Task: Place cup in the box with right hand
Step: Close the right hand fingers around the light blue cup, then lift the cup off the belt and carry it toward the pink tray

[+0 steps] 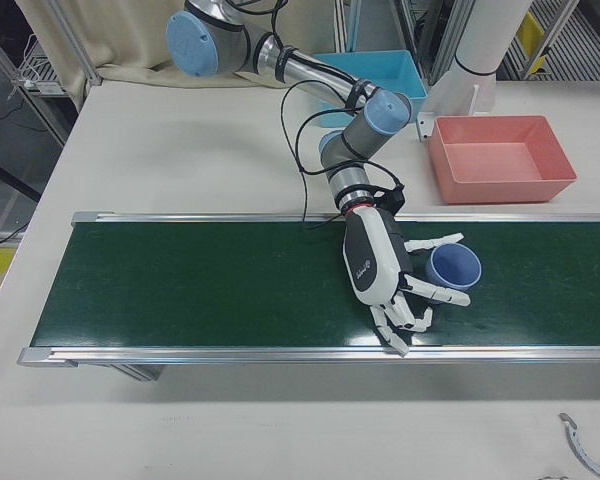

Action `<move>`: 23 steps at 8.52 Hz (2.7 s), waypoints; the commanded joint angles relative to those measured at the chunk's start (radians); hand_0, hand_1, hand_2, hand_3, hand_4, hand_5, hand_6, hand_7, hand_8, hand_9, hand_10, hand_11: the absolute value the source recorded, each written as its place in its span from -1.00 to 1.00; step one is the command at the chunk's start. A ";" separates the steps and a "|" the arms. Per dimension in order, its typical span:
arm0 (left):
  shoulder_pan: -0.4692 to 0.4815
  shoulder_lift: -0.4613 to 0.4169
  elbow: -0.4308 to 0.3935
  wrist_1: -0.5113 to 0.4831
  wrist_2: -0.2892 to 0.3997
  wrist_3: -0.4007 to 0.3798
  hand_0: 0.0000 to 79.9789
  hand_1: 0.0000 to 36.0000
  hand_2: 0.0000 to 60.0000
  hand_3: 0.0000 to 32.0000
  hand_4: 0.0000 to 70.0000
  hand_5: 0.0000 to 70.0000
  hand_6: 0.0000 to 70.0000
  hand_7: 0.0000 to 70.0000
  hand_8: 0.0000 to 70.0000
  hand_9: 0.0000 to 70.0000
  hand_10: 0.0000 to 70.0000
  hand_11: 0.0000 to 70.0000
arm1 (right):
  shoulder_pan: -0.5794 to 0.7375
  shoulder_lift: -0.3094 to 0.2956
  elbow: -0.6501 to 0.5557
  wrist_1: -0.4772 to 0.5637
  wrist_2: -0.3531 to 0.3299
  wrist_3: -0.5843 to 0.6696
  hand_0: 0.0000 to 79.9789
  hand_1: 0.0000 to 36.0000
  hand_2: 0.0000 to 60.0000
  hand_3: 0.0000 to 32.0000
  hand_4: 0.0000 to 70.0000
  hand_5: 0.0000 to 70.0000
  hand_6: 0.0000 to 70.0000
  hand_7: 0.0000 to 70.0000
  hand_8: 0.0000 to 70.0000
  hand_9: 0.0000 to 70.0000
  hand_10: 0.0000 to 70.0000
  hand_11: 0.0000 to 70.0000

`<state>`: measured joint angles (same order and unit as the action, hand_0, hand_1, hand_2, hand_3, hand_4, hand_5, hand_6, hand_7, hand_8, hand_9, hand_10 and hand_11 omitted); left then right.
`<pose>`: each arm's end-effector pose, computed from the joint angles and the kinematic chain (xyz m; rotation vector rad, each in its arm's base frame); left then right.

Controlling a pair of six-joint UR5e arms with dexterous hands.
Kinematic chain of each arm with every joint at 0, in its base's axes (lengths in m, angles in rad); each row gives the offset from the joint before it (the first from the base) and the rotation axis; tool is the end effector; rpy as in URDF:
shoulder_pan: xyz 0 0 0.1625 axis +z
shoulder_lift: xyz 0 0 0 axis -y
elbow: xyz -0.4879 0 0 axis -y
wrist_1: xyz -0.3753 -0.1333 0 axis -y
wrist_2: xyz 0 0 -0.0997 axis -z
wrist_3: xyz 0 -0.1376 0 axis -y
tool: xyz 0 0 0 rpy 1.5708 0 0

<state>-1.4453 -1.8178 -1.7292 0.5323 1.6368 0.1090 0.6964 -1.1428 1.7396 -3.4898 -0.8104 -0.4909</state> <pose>-0.0497 -0.5987 0.6039 -0.0888 1.9412 -2.1827 -0.3401 -0.5818 0.4676 0.2437 -2.2137 1.8198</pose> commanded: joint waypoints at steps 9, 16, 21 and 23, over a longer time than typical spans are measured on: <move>0.000 0.000 0.000 0.000 0.000 0.000 -1.00 -1.00 -1.00 -1.00 -1.00 -1.00 -1.00 -1.00 -1.00 -1.00 -1.00 -1.00 | 0.012 0.008 0.012 0.015 0.016 0.021 0.88 1.00 1.00 -1.00 0.77 -0.43 -0.07 1.00 0.53 1.00 -0.21 0.21; 0.000 0.000 -0.001 0.000 0.000 0.000 -1.00 -1.00 -1.00 -1.00 -1.00 -1.00 -1.00 -1.00 -1.00 -1.00 -1.00 -1.00 | -0.026 0.018 0.153 0.000 0.010 0.014 0.88 1.00 1.00 -1.00 1.00 -0.45 -0.03 1.00 0.53 1.00 -0.25 0.17; 0.000 0.000 -0.001 0.000 0.000 0.000 -1.00 -1.00 -1.00 -1.00 -1.00 -1.00 -1.00 -1.00 -1.00 -1.00 -1.00 -1.00 | -0.202 0.014 0.377 -0.023 0.005 -0.138 0.89 1.00 1.00 -1.00 1.00 -0.46 0.01 1.00 0.53 1.00 -0.23 0.19; 0.000 0.000 -0.001 0.000 0.000 0.000 -1.00 -1.00 -1.00 -1.00 -1.00 -1.00 -1.00 -1.00 -1.00 -1.00 -1.00 -1.00 | -0.297 0.006 0.461 -0.080 0.007 -0.172 0.89 1.00 1.00 -1.00 1.00 -0.46 0.03 1.00 0.53 1.00 -0.21 0.21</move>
<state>-1.4450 -1.8178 -1.7303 0.5323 1.6367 0.1094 0.4969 -1.1286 2.1116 -3.5229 -0.8044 -0.6218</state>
